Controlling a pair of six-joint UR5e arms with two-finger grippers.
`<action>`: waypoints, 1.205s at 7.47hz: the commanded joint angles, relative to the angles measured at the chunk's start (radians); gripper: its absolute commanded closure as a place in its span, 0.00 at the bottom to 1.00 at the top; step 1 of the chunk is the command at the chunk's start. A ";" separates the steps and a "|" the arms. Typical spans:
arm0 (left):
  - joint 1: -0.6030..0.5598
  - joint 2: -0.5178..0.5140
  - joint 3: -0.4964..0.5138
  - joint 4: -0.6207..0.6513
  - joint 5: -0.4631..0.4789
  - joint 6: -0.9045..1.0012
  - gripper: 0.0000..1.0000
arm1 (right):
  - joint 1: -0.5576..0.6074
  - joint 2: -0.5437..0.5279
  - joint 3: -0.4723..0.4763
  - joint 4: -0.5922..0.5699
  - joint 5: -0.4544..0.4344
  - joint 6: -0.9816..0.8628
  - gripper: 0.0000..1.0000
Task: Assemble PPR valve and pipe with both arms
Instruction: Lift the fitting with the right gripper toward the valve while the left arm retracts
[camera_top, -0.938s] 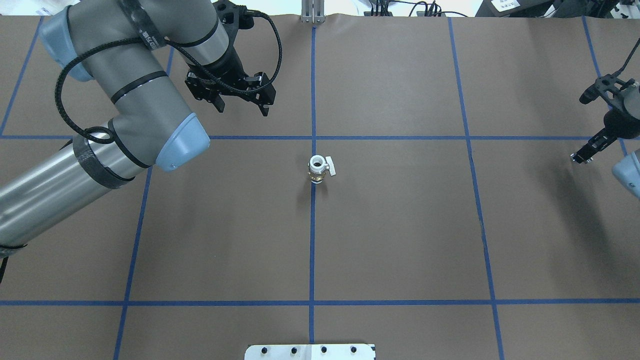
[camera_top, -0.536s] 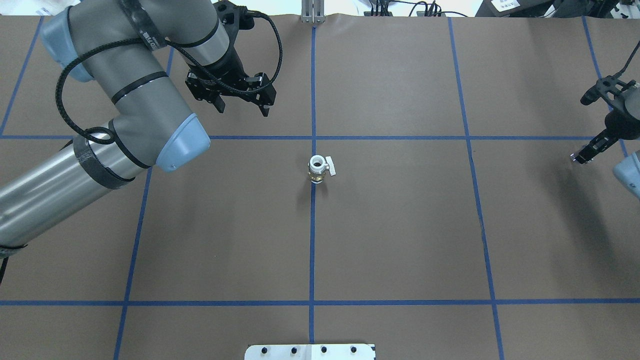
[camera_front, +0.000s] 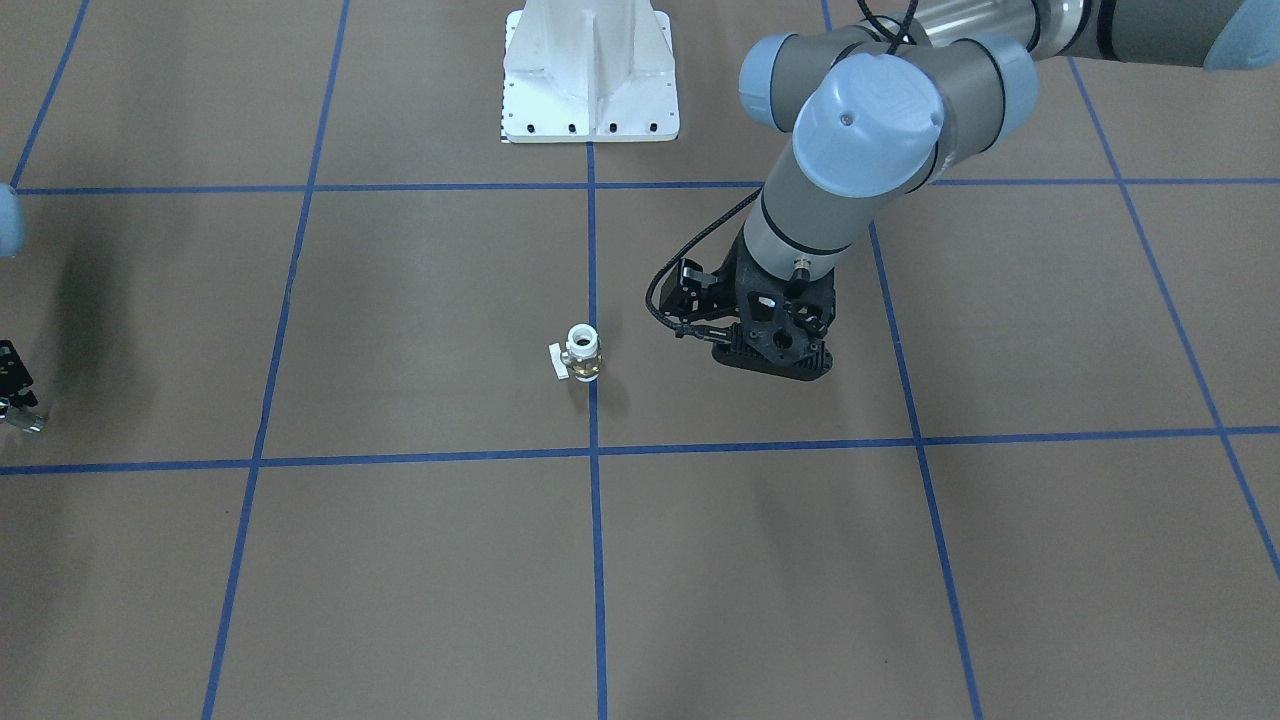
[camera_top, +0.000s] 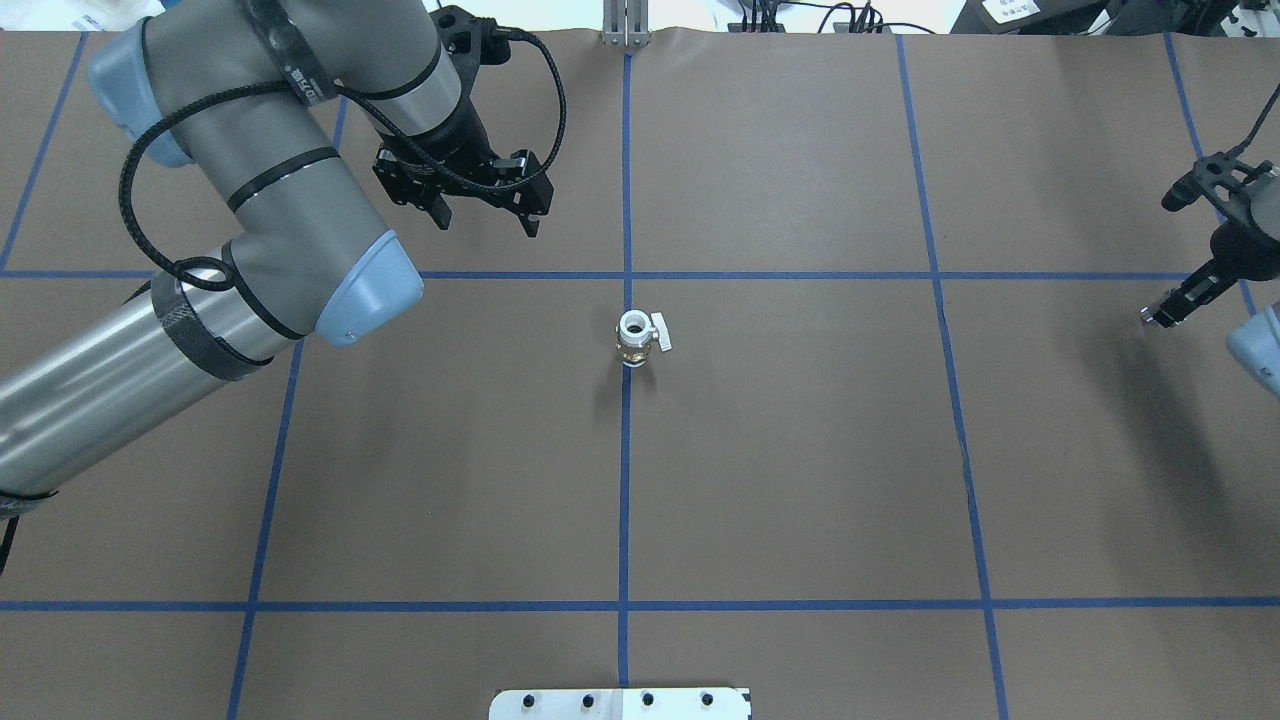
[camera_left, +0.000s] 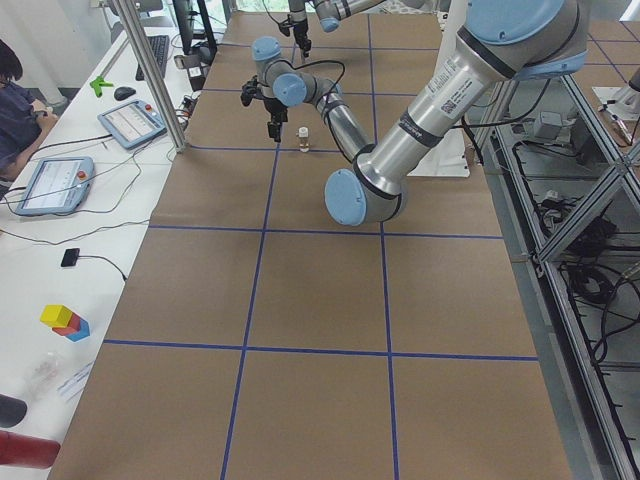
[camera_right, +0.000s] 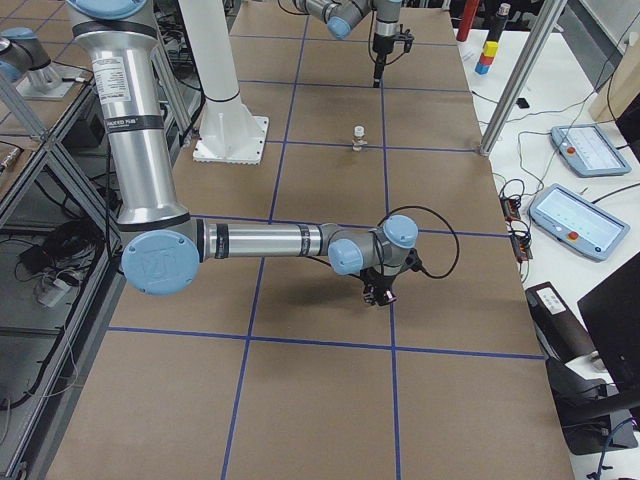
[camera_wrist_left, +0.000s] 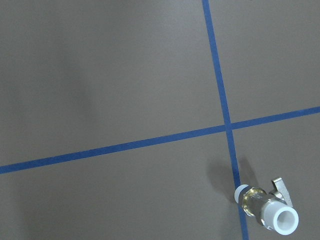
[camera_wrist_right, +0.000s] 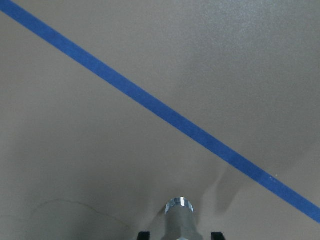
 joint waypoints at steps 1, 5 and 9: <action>0.002 0.000 -0.001 0.001 0.000 -0.001 0.00 | 0.002 -0.001 0.002 0.001 0.001 -0.001 1.00; 0.002 0.000 -0.004 0.003 0.002 0.003 0.00 | 0.132 0.065 0.095 -0.160 0.102 0.016 1.00; -0.138 0.213 -0.093 0.004 0.002 0.343 0.00 | 0.080 0.324 0.277 -0.529 0.090 0.352 1.00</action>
